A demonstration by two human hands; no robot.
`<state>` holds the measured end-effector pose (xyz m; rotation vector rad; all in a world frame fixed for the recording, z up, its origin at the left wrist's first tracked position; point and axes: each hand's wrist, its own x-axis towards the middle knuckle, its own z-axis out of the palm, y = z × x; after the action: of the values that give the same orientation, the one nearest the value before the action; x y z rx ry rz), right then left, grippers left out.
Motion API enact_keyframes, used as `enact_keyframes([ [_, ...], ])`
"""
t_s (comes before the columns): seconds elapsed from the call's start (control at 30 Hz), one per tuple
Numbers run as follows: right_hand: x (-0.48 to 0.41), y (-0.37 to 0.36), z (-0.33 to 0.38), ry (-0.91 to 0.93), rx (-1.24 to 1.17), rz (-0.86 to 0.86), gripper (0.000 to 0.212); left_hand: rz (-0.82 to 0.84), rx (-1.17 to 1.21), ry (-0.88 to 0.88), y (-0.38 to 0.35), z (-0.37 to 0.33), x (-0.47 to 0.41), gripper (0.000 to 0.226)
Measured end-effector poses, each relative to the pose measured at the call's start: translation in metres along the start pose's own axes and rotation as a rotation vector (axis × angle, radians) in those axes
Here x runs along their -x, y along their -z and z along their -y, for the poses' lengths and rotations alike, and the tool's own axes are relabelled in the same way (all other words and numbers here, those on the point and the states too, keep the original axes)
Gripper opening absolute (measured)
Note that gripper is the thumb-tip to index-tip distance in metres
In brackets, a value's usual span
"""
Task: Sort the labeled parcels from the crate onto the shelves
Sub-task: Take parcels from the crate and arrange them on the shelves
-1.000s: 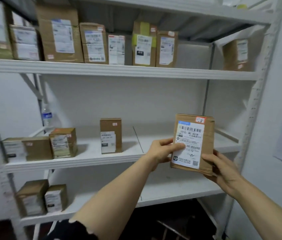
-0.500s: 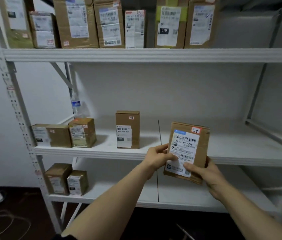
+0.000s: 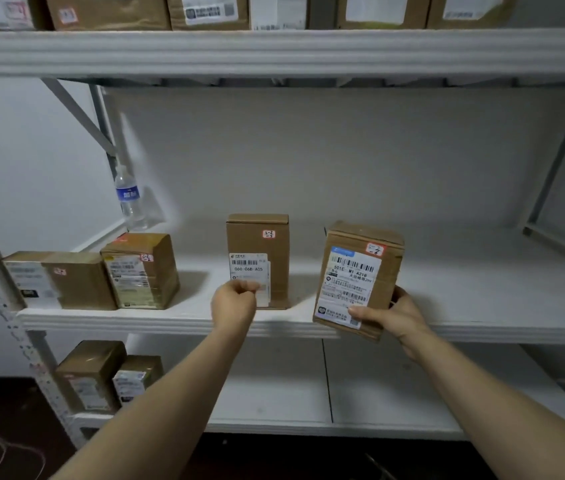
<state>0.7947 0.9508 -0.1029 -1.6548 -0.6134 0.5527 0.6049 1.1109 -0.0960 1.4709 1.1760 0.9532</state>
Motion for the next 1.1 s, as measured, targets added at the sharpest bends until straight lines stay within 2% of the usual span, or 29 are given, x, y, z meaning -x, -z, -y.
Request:
enact_keyframes([
  [0.1, -0.023, -0.011, -0.006, -0.007, 0.050, 0.009, 0.078, -0.082, -0.117, 0.017, 0.015, 0.008, -0.030, 0.038],
  [0.3, -0.057, -0.033, -0.016, -0.013, 0.080, 0.044, 0.076, 0.044, -0.237, 0.031, 0.013, 0.032, -0.068, 0.059],
  [0.47, -0.080, -0.041, -0.023, -0.041, 0.046, 0.107, 0.065, 0.137, -0.276, -0.025, 0.003, 0.042, -0.085, 0.057],
  [0.63, -0.093, -0.048, -0.031, -0.024, -0.015, 0.153, 0.063, 0.099, -0.264, -0.013, 0.000, 0.048, -0.092, 0.060],
  [0.77, -0.103, -0.049, -0.034, -0.012, -0.070, 0.194, 0.061, 0.070, -0.255, 0.009, -0.004, 0.046, -0.094, 0.051],
  [1.1, -0.113, -0.056, -0.039, 0.007, -0.077, 0.222, 0.060, 0.044, -0.230, -0.004, -0.008, 0.047, -0.093, 0.048],
])
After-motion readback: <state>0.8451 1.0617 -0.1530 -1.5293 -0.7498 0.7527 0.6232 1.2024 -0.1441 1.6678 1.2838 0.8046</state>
